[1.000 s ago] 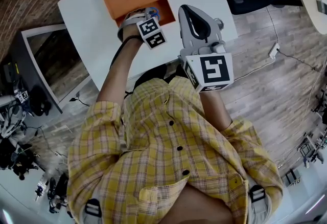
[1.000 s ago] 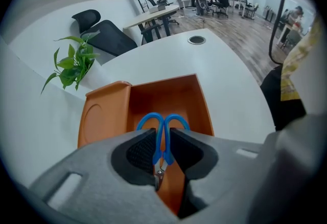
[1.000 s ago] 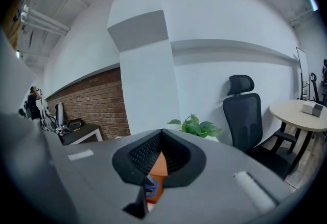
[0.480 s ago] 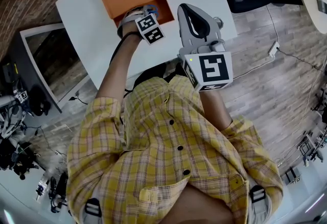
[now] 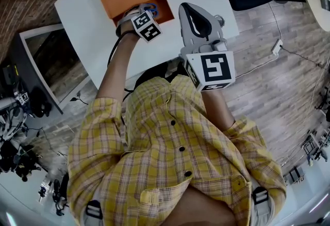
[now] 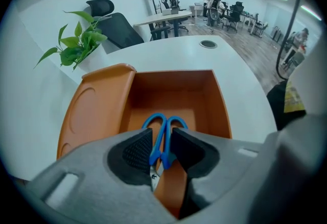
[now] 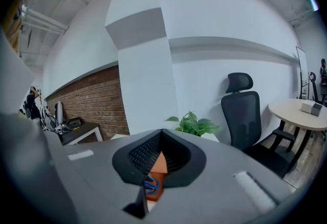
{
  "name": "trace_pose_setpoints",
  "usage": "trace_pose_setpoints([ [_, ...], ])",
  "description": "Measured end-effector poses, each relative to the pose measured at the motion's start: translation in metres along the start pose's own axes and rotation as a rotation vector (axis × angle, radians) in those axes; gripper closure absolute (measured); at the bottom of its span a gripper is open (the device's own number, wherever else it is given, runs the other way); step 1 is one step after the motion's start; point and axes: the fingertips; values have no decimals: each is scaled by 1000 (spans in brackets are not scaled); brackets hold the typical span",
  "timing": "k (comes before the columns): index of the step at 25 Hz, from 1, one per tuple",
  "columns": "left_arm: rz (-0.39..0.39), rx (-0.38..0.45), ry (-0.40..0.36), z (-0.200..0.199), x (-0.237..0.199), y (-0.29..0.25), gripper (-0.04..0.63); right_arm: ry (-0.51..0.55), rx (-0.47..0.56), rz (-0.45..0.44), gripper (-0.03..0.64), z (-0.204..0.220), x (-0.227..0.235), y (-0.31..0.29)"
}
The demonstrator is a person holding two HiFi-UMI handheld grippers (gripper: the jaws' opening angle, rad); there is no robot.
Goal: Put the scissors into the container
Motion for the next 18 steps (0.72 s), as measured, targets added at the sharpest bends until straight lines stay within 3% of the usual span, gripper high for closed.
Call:
trace_pose_setpoints([
  [18, -138, 64, 59, -6, -11, 43, 493, 9, 29, -21, 611, -13, -1, 13],
])
Point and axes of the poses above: the fingertips, and each gripper's own axes: y backward along the fingers, x to its right, z out of its underside, and after that the axes turned 7 degrees about x, right-handed
